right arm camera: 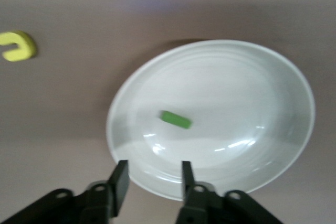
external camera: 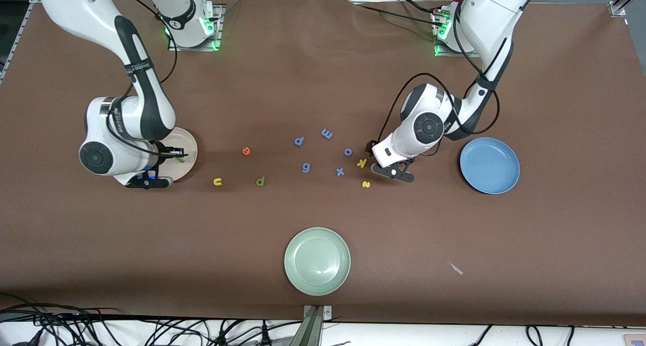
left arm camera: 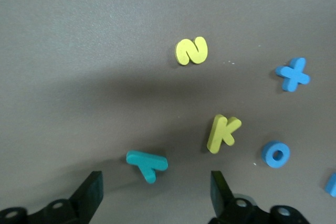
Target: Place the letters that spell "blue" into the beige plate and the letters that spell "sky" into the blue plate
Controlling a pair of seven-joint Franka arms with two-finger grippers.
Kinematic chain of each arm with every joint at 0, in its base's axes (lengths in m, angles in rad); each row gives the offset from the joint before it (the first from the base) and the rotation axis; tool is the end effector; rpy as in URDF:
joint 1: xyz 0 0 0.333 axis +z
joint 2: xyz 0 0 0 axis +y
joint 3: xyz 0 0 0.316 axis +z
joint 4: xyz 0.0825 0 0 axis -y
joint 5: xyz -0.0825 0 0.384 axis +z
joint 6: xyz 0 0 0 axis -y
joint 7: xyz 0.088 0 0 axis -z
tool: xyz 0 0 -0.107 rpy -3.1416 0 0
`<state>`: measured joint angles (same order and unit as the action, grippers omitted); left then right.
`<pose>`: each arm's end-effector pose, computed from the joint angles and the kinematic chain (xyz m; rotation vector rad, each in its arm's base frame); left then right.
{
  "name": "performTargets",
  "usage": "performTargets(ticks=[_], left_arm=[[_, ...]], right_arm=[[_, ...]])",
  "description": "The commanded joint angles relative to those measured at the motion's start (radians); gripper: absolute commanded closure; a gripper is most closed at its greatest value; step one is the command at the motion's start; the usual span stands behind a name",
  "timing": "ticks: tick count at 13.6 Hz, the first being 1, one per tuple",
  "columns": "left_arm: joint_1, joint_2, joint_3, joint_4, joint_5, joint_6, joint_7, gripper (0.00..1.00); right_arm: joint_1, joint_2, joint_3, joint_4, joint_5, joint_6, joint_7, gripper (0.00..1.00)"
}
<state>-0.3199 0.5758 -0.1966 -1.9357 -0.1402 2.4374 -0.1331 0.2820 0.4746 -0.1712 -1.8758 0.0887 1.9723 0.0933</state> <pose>0.5367 -0.3014 0.1846 2.9505 -0.3643 -0.1887 0.5872 0.0746 0.2367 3.0457 -0.0434 -0.5653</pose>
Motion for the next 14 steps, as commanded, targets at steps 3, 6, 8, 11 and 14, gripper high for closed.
performTargets(ticks=[3,6,8,11,14], left_arm=[[-0.021,0.009,0.022,0.012,-0.022,0.0,0.009,0.32],[-0.04,0.028,0.035,0.015,-0.022,0.008,0.009,0.35],[-0.057,0.05,0.048,0.015,-0.022,0.061,0.009,0.35],[-0.057,0.058,0.052,0.014,-0.018,0.072,0.023,0.45],[-0.057,0.053,0.063,0.014,-0.013,0.071,0.026,0.84]], right_arm=[[0.164,0.002,0.006,0.015,0.019,0.094,0.322,0.0],[0.242,0.01,0.015,-0.012,0.035,0.219,0.497,0.0],[0.281,0.012,0.021,-0.054,0.055,0.311,0.575,0.0],[0.284,-0.01,0.052,-0.175,0.056,0.463,0.592,0.0],[0.284,-0.01,0.082,-0.235,0.06,0.556,0.614,0.0]])
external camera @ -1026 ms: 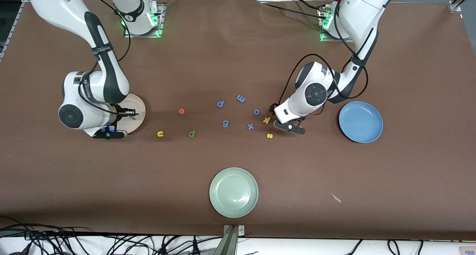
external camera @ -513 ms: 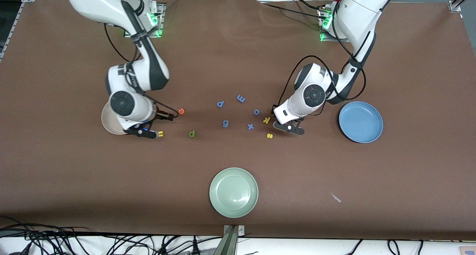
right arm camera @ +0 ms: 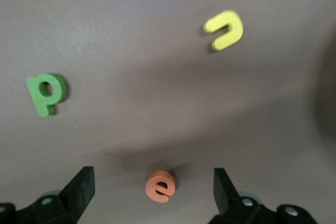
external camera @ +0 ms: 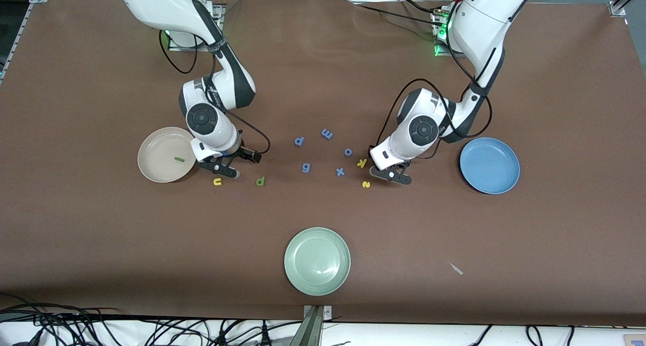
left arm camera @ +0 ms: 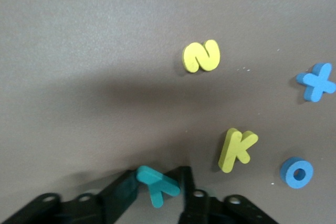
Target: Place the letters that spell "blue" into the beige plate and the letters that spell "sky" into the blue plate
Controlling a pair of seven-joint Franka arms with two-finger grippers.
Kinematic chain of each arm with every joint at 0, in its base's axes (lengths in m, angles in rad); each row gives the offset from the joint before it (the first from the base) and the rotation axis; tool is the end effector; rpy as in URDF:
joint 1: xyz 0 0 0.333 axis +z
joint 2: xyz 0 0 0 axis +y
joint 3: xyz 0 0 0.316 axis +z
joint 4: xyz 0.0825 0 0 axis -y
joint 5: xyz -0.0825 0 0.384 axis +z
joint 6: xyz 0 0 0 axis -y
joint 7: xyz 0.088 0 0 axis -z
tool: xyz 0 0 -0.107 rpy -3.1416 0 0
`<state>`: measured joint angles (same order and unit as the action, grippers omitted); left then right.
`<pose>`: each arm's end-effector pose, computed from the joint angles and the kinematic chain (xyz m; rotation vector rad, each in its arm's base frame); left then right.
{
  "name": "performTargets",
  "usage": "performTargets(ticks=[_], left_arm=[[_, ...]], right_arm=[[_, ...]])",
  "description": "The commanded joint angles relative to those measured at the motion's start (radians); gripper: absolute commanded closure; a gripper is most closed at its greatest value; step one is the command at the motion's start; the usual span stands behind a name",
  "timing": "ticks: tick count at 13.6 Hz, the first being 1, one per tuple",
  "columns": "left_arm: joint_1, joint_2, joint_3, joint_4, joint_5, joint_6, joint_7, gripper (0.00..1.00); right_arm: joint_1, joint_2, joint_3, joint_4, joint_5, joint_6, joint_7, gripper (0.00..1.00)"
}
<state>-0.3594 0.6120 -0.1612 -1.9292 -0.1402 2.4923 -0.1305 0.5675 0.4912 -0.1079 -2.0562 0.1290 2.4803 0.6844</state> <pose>0.5377 -0.3045 0.1672 2.9633 -0.3715 -0.1483 0.5255 0.2597 0.1897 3.0877 -0.4952 -0.1025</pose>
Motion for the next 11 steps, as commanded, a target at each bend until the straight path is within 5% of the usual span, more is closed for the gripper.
performTargets(ticks=[1,6,11], left_arm=[[-0.016,0.015,0.028,0.007,-0.012,0.014,0.025,0.89],[-0.007,-0.011,0.029,0.006,-0.012,-0.003,0.02,0.96],[0.048,-0.107,0.029,0.006,-0.012,-0.14,0.022,0.99]], right_arm=[[-0.001,-0.028,0.028,-0.065,0.02,0.046,0.023,0.0],[-0.001,-0.042,0.034,-0.093,0.02,0.049,0.008,0.02],[-0.003,-0.036,0.034,-0.094,0.02,0.061,-0.008,0.25]])
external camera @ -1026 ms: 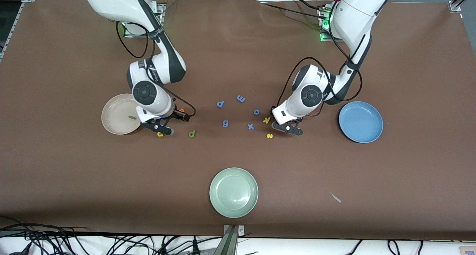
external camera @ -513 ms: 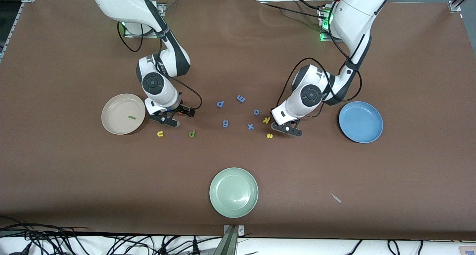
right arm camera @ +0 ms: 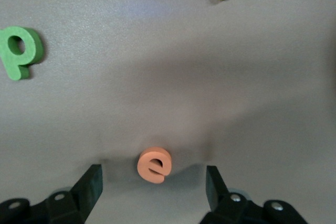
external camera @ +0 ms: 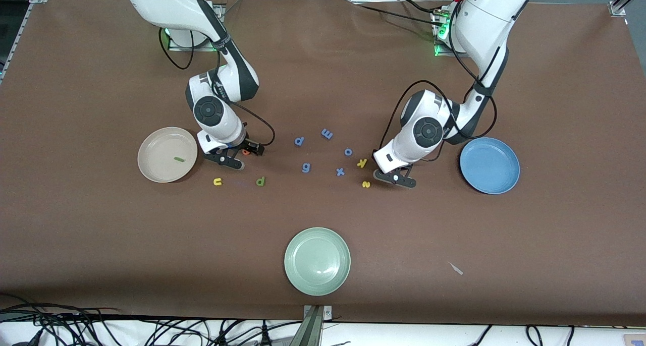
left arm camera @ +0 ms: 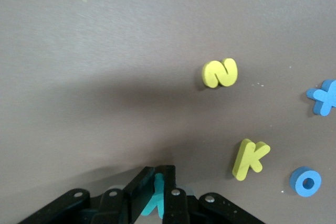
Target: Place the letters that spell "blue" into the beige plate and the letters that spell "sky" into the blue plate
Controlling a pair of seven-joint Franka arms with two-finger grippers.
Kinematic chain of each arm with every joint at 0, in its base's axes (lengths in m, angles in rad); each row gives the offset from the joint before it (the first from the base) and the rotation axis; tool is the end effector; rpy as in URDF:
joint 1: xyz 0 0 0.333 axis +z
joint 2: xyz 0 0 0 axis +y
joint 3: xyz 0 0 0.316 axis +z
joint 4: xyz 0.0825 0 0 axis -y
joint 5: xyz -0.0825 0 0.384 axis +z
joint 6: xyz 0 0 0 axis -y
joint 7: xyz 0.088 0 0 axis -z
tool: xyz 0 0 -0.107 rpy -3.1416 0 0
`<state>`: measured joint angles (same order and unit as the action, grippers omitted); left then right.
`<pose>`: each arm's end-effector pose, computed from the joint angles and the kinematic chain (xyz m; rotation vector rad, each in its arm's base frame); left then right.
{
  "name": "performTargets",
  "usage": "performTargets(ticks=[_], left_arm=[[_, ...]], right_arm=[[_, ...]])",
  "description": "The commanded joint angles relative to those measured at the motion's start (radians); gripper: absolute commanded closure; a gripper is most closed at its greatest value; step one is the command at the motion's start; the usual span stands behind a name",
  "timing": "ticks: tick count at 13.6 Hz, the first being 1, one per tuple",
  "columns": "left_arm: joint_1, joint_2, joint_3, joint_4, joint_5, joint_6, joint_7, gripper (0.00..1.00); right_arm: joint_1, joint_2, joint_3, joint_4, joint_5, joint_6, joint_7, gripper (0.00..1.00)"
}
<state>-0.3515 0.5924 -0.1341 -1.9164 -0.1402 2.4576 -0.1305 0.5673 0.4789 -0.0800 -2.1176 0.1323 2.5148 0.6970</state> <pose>0.5510 -0.2878 0.1799 2.9809 -0.3341 -0.1440 0.5024 0.2642 0.1769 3.0869 -0.4862 -0.1331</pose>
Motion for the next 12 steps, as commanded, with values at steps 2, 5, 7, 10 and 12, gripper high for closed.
performTargets(ticks=[2,5,7,10,12], left_arm=[[0.1,-0.17,0.002,-0.022,-0.012,-0.227,0.086,0.99],[0.247,-0.276,0.002,-0.129,-0.012,-0.256,0.321,0.98],[0.353,-0.31,0.002,-0.194,-0.012,-0.256,0.492,0.98],[0.43,-0.309,0.004,-0.225,-0.012,-0.256,0.656,0.98],[0.437,-0.301,0.005,-0.231,0.008,-0.247,0.661,0.86]], right_arm=[[-0.003,-0.019,0.005,-0.033,0.017,0.041,-0.021,0.31],[-0.003,-0.014,0.005,-0.033,0.017,0.047,-0.024,0.36],[-0.003,-0.013,0.005,-0.033,0.017,0.05,-0.022,0.47],[-0.004,-0.01,0.005,-0.036,0.017,0.05,-0.024,0.58],[-0.004,-0.005,0.005,-0.036,0.017,0.05,-0.031,0.68]])
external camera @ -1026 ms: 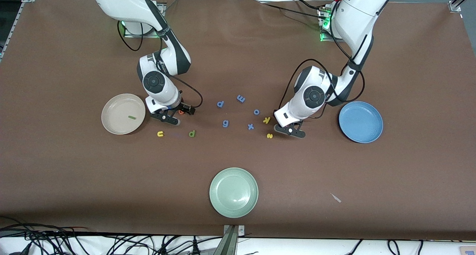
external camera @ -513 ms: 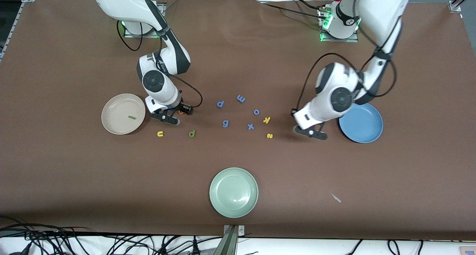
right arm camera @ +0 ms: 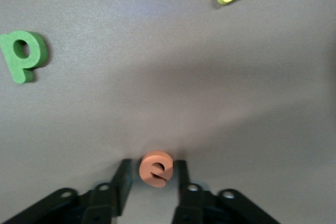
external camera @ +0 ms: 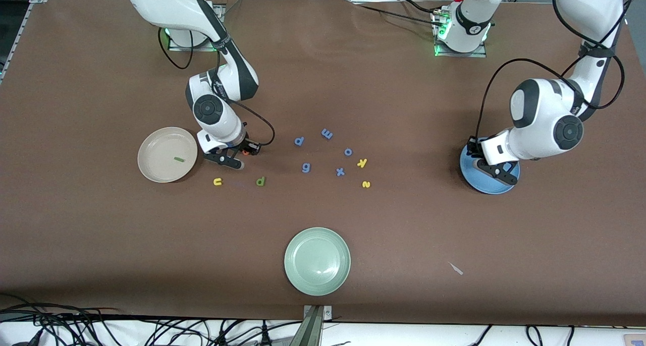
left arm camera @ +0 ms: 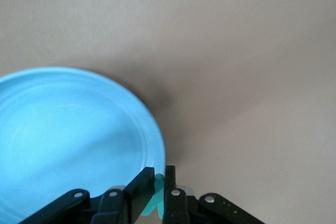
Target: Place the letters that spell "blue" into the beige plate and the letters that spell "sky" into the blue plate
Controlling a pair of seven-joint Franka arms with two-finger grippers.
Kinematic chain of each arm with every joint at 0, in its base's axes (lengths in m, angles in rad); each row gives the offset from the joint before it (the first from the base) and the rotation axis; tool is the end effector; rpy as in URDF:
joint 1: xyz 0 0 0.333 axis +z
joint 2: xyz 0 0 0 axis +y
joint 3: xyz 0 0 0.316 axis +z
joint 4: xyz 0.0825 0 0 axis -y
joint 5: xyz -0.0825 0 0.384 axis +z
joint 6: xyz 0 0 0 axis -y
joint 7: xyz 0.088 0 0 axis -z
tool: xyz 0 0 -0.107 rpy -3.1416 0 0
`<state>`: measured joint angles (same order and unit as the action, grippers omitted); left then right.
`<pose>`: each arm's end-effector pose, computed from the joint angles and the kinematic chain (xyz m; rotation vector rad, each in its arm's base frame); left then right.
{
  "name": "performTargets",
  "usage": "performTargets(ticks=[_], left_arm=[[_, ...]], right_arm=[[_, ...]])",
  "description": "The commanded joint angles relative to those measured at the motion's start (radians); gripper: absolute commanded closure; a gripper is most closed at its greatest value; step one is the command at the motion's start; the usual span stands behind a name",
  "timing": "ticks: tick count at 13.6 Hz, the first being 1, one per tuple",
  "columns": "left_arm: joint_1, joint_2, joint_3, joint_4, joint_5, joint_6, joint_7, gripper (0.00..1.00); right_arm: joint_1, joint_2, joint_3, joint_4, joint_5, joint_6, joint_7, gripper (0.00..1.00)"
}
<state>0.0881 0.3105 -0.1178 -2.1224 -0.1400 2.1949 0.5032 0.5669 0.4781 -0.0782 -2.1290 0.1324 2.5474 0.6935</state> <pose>0.5480 -0.0212 0.2477 2.8665 -0.6352 -0.2918 0.5016 0.2640 0.1759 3.0999 -0.4827 -0.1039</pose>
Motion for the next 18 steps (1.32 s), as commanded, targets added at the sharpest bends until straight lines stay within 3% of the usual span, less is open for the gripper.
performTargets(ticks=[1,7,9,12,15,18], left_arm=[[-0.002,-0.015,-0.013,-0.022,0.031,0.017,0.028,0.77],[-0.004,-0.01,-0.013,-0.008,0.053,0.031,0.028,0.68],[-0.028,-0.004,-0.019,0.001,0.036,0.035,0.011,0.66],[-0.181,0.036,-0.022,0.013,-0.178,0.132,-0.032,0.52],[-0.324,0.096,-0.022,0.025,-0.344,0.222,-0.107,0.3],[-0.448,0.183,-0.022,0.076,-0.482,0.278,-0.12,0.24]], right_arm=[[-0.004,-0.004,0.003,-0.025,0.016,0.016,-0.029,0.72],[-0.012,-0.01,0.003,0.0,0.016,-0.012,-0.034,0.91],[-0.025,-0.019,-0.018,0.093,0.016,-0.193,-0.066,0.91],[-0.025,-0.056,-0.119,0.135,0.016,-0.347,-0.269,0.91],[-0.025,-0.075,-0.24,0.135,0.016,-0.433,-0.515,0.91],[-0.045,-0.055,-0.325,0.133,0.016,-0.447,-0.636,0.9]])
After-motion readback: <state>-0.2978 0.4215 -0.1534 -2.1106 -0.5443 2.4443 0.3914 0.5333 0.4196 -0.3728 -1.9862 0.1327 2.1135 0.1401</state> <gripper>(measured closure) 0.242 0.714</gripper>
